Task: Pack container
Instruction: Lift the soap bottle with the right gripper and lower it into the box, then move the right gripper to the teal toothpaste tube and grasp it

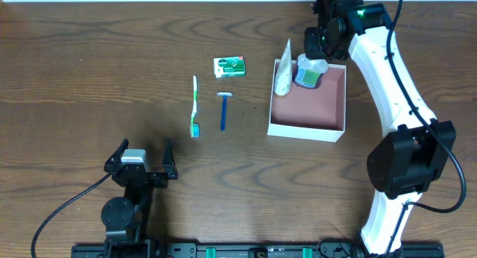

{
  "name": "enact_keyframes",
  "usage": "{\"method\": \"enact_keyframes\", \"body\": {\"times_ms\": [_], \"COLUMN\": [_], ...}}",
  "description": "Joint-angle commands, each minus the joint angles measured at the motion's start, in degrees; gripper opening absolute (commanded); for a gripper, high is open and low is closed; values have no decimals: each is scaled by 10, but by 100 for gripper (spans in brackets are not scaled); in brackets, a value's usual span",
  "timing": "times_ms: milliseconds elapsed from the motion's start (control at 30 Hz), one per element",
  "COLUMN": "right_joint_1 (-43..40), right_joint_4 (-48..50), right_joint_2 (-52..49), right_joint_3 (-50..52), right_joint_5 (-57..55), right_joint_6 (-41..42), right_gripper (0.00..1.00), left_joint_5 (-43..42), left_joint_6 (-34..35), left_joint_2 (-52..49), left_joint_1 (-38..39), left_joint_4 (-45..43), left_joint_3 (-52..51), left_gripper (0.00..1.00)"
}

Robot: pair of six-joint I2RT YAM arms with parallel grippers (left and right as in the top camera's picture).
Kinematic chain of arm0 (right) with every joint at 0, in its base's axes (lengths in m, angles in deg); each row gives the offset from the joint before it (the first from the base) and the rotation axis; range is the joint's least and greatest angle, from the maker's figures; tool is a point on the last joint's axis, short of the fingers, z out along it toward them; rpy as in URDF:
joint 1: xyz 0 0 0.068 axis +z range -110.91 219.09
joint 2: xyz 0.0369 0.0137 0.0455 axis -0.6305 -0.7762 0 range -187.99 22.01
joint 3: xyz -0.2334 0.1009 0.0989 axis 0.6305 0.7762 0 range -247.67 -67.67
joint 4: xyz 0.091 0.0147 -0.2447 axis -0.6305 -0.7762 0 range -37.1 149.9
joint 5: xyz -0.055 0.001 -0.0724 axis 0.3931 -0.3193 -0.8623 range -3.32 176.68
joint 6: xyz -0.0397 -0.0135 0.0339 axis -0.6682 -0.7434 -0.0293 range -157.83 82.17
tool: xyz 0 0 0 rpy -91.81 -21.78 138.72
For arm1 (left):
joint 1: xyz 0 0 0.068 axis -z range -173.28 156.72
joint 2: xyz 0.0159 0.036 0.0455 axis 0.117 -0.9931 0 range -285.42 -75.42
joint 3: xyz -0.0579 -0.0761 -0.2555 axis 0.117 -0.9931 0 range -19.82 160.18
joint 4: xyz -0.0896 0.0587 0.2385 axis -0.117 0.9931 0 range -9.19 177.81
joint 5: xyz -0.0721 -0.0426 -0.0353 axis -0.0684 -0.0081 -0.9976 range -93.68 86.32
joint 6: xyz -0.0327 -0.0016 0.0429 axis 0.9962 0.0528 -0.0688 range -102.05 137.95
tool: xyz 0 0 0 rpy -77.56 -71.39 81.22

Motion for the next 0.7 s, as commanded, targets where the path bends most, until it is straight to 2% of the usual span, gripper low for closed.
{"method": "enact_keyframes", "body": {"times_ms": [0,467,600,667], "right_joint_1": [5,6,6,6], "right_joint_4": [5,10,12,15], "right_joint_2": [3,1,1,1], "right_joint_3": [0,34,34,33], "right_joint_5": [5,5,5,5], "right_joint_6": [-7,-7,-7,-7], "right_gripper": [33,36,45,54], "left_joint_5": [-2,-2,-2,-2], "left_joint_6": [0,0,0,0], "left_joint_2": [3,3,3,3], "left_joint_1": [2,2,2,2], "left_joint_4": [15,15,15,15], "left_joint_3": [-11,-11,-11,-11], "left_gripper": [98,98,98,98]}}
